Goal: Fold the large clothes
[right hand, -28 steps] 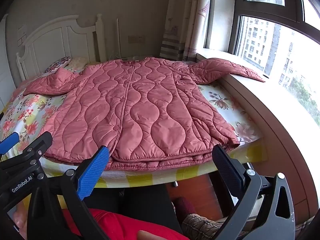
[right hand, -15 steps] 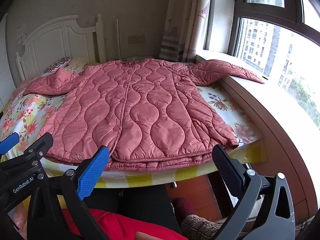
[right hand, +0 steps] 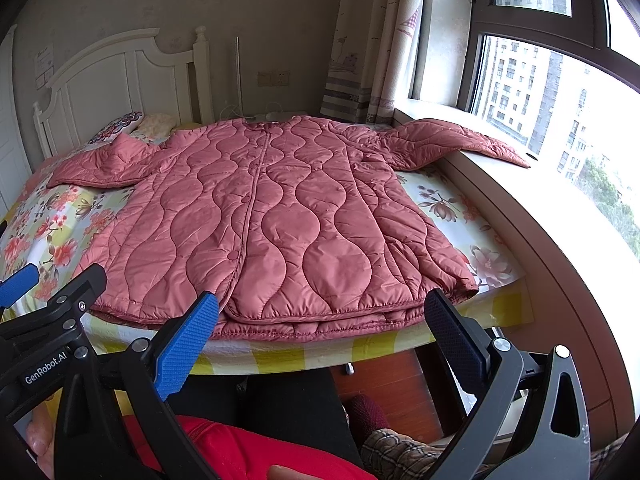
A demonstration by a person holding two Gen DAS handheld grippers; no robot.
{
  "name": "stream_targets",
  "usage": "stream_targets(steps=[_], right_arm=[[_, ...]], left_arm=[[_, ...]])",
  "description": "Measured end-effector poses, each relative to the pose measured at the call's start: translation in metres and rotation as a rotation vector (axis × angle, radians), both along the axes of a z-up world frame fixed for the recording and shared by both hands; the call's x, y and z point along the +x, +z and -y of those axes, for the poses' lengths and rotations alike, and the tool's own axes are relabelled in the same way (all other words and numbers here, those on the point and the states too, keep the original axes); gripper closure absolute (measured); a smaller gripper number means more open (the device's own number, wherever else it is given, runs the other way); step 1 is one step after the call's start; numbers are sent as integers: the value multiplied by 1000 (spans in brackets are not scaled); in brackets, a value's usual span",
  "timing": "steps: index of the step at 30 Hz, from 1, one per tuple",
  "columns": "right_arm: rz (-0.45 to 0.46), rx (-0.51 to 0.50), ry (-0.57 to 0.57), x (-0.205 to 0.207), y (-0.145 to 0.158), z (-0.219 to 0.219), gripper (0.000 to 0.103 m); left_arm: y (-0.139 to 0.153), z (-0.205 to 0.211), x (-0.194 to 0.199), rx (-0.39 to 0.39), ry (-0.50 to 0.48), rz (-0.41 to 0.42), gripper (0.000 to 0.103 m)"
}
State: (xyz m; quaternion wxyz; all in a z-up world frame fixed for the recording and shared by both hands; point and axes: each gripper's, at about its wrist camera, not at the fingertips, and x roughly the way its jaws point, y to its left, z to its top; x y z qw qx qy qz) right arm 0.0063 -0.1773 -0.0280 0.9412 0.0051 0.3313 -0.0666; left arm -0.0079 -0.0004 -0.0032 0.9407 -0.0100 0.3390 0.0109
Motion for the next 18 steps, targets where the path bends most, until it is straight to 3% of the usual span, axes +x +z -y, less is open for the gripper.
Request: stream_targets(steps=[18], right_arm=[[-23,-3,10,5,-6,-3,4]], left_arm=[[4,-6,6,1,9,16,2]])
